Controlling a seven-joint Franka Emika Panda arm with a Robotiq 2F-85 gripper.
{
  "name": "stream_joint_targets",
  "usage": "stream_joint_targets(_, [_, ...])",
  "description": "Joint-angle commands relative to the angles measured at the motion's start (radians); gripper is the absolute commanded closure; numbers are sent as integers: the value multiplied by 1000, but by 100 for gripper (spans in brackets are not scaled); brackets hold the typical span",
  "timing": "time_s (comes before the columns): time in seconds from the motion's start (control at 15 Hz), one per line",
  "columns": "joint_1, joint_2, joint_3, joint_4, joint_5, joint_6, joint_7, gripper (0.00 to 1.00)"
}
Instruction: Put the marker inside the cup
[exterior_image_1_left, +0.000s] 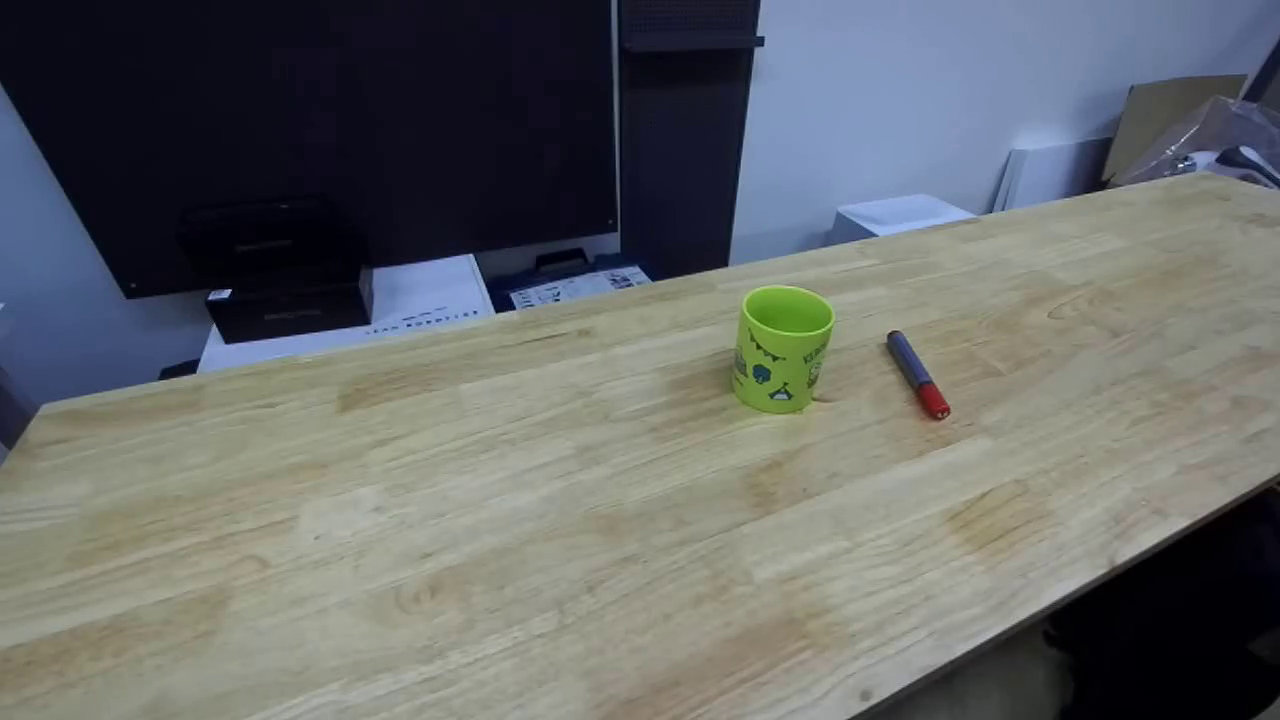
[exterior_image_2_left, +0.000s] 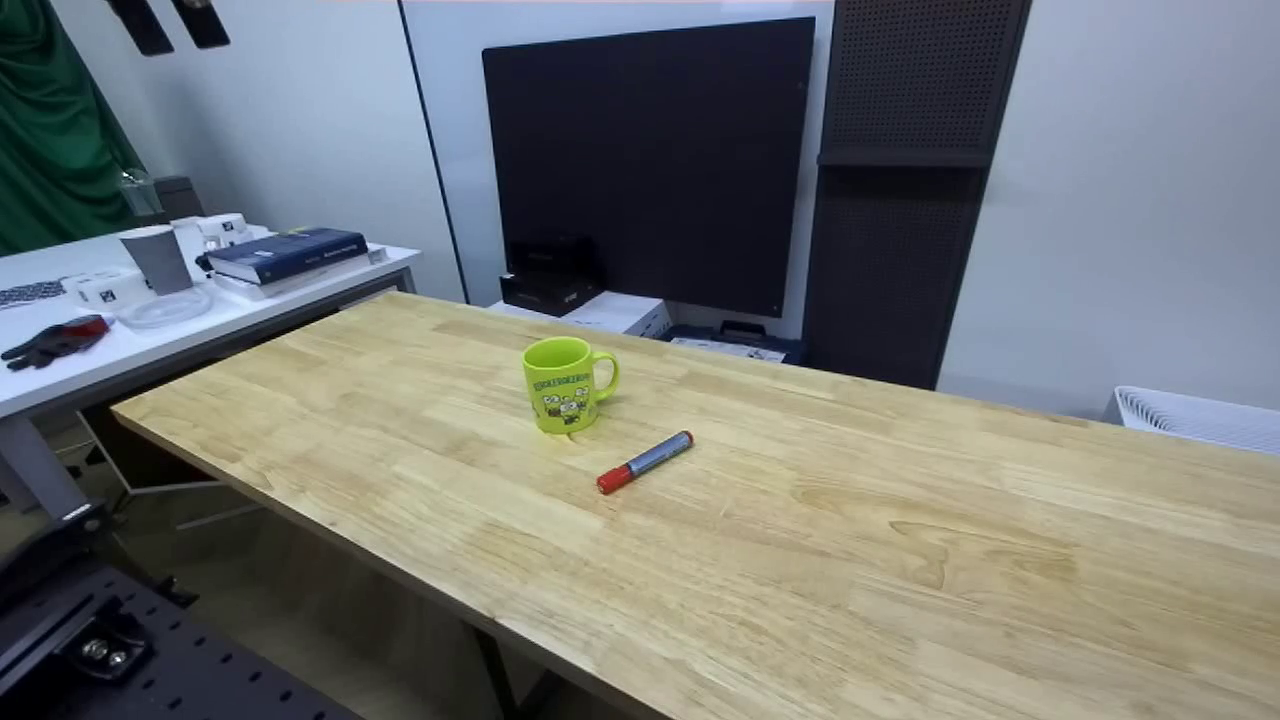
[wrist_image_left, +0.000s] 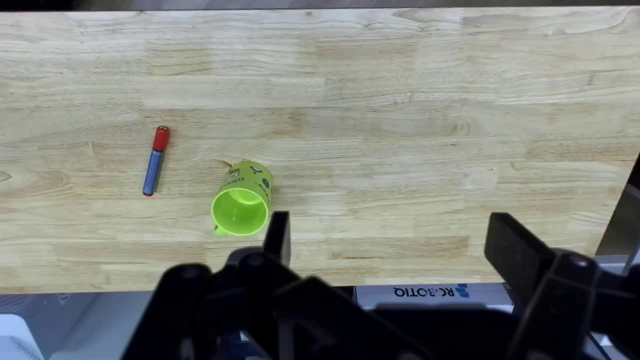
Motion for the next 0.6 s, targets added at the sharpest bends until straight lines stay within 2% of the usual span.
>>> stream_joint_targets(0.0, [-14, -13, -25, -19, -38, 15, 16, 0])
stream_joint_targets(0.33, [-109, -41, -126, -95, -97, 49, 9, 0])
stream_joint_targets(0.53, [-198, -15, -195, -146, -150, 107, 6, 0])
